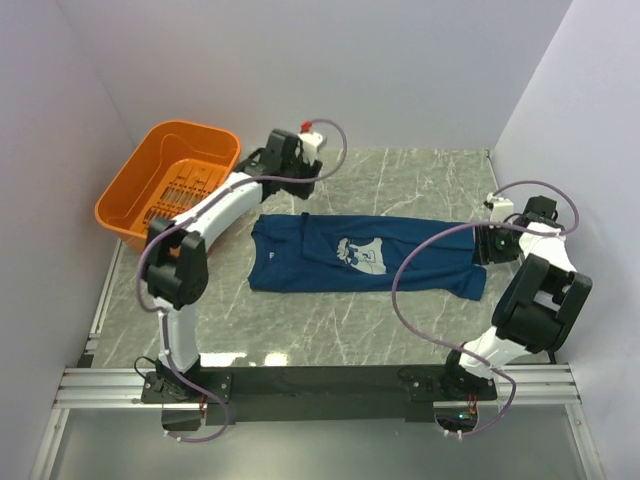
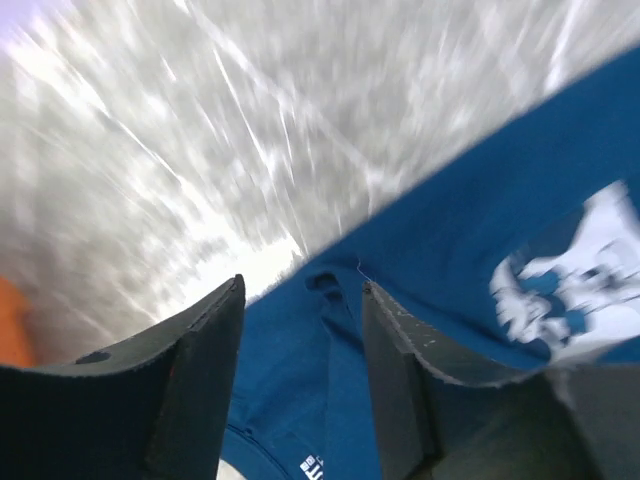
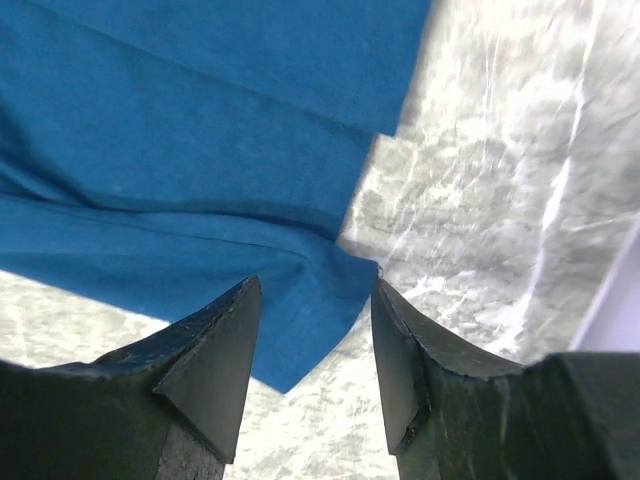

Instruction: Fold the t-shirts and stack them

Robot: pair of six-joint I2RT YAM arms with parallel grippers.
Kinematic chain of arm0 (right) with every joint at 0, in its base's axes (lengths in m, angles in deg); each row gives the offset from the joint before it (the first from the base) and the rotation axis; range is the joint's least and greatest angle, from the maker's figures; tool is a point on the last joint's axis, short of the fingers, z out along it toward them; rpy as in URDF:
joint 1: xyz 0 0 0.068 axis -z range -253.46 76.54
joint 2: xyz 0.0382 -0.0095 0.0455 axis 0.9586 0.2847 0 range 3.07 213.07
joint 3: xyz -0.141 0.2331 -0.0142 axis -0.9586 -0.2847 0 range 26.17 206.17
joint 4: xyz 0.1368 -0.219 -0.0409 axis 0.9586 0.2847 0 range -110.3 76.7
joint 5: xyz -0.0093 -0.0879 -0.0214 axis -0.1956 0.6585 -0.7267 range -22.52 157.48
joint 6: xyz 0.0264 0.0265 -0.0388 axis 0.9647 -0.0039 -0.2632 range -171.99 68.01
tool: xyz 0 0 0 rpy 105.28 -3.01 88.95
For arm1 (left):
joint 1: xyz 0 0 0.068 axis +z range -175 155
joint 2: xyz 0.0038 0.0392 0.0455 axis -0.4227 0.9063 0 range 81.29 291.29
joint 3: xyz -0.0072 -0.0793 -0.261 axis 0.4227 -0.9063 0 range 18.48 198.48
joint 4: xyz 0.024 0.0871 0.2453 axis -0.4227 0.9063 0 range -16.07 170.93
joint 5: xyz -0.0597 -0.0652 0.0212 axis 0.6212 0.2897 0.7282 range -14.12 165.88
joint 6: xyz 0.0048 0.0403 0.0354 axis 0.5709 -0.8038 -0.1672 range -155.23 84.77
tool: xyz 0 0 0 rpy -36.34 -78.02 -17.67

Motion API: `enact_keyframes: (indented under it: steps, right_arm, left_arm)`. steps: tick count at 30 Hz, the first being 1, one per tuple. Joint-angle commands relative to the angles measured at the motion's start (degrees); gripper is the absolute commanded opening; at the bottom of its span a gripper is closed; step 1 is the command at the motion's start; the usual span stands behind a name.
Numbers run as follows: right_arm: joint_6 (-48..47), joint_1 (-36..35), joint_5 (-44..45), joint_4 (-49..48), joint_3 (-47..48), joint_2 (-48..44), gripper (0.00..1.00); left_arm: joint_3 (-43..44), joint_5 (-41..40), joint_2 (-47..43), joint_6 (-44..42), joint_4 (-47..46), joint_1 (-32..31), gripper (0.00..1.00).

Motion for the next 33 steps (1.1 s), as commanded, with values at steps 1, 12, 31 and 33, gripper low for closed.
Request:
enact_keyframes:
  steps: [1, 12, 31, 33]
  right_arm:
    - [-0.69, -2.83, -2.42, 0.43, 2.11, -5.56, 0.56]
    - [-10.81, -33.65, -15.17, 3.0, 3.6, -9.61, 0.53]
    - [13.19, -74.12, 22.71, -21.28, 19.25, 17.71, 0.55]
    - [13.54, -74.73, 22.98, -20.84, 19.86, 19.12, 0.56]
  left_arm:
    - [3.69, 1.31, -5.51, 2.34, -1.17, 0.21, 0.57]
    - [-25.98, -8.25, -34.93, 23.15, -3.27, 1.61, 0.71]
    - [-60.64, -16.36, -85.58, 38.21, 2.01, 4.17, 0.9]
    - [-61.26, -16.62, -86.03, 37.94, 1.3, 4.25, 0.89]
